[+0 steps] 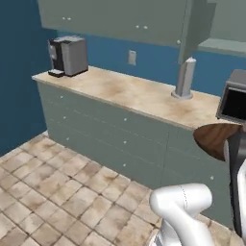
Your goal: Pick the mug and place it in the sink. Pick the bowl and place it in the open cabinet and then close the cabinet.
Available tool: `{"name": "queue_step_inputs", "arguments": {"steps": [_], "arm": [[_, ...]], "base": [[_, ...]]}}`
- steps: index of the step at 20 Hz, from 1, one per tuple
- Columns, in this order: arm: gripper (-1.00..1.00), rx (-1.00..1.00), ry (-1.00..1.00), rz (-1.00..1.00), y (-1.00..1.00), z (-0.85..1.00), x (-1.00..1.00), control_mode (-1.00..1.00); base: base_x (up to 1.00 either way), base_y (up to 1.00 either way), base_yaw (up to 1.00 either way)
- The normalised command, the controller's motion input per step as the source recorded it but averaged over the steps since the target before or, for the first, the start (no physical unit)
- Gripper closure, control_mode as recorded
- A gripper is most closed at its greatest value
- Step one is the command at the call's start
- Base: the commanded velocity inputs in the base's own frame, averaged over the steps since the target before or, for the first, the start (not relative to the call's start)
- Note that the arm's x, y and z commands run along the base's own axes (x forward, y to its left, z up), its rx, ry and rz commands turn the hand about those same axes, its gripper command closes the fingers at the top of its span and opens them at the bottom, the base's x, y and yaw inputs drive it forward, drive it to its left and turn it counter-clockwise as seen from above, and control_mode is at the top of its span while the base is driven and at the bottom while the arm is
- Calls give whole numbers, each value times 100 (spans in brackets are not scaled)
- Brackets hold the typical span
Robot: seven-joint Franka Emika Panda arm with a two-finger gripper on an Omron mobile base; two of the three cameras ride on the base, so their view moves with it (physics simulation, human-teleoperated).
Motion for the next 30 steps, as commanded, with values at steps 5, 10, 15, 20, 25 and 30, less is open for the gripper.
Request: {"name": "queue_step_inputs", "arguments": {"steps": [5,10,15,20,25,30], "arm": [[100,0,0,0,0,0,0,100],[100,0,0,0,0,0,0,100],[100,0,0,0,0,0,0,100],[100,0,0,0,0,0,0,100],[100,0,0,0,0,0,0,100],[100,0,0,0,0,0,0,100]], "base": [[50,0,-63],[53,26,-68],[46,65,-59],[42,67,-21],[48,-16,4],[49,-50,14]]}}
